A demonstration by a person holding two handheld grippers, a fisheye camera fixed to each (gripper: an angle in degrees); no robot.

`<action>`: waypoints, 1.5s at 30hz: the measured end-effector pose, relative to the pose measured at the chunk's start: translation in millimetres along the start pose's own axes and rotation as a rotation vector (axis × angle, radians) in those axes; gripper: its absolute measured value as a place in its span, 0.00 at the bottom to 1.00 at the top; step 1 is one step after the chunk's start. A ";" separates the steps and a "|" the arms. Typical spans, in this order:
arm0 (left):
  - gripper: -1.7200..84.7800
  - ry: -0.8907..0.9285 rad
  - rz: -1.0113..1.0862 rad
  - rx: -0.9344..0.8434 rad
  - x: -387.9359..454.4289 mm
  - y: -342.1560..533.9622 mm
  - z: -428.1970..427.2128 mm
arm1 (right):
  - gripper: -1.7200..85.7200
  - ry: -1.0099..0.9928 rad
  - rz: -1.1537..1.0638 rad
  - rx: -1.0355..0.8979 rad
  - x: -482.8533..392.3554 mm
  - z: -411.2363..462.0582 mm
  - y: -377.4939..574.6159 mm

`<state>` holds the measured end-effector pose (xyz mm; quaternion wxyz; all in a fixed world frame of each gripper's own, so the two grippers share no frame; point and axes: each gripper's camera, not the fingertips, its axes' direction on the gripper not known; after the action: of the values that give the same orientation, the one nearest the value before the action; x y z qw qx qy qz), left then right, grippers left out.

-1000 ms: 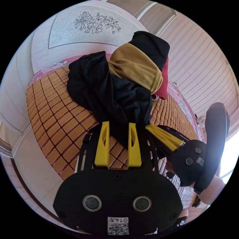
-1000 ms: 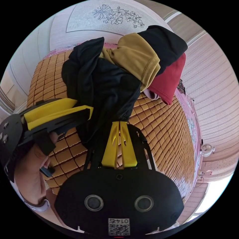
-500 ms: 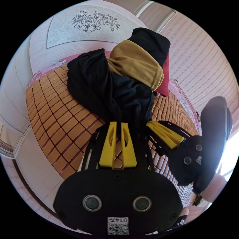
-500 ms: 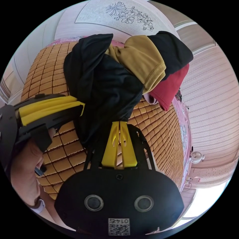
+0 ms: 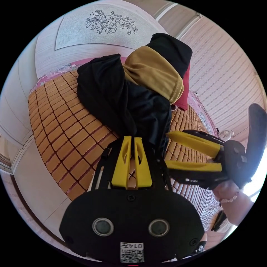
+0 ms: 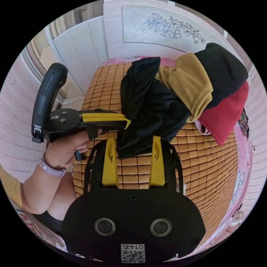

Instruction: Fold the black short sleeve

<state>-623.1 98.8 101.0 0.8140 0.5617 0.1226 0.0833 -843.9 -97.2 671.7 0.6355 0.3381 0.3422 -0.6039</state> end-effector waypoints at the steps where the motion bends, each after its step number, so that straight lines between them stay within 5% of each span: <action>1: 0.01 0.005 -0.003 0.002 -1.2 0.3 -1.0 | 0.22 -0.023 -0.038 -0.032 -1.5 8.4 1.4; 8: 0.07 0.047 -0.075 0.086 -24.4 7.1 -26.8 | 0.02 -0.084 -0.001 -0.074 45.3 19.6 11.9; 19: 0.13 0.153 -0.081 0.179 -38.9 20.4 -55.6 | 0.02 -0.383 0.336 0.262 189.7 -33.8 40.6; 27: 0.14 0.293 0.162 0.265 -2.4 27.5 -67.6 | 0.02 -0.535 0.275 0.260 210.6 -28.9 47.3; 45: 0.16 0.287 0.197 0.121 -8.0 40.8 -54.2 | 0.02 -0.701 0.278 0.299 262.4 -36.1 69.2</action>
<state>-646.5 159.6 121.6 0.7406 0.6015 0.1865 0.2345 -766.2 -204.5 432.1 0.7331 0.2435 -0.0359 -0.6340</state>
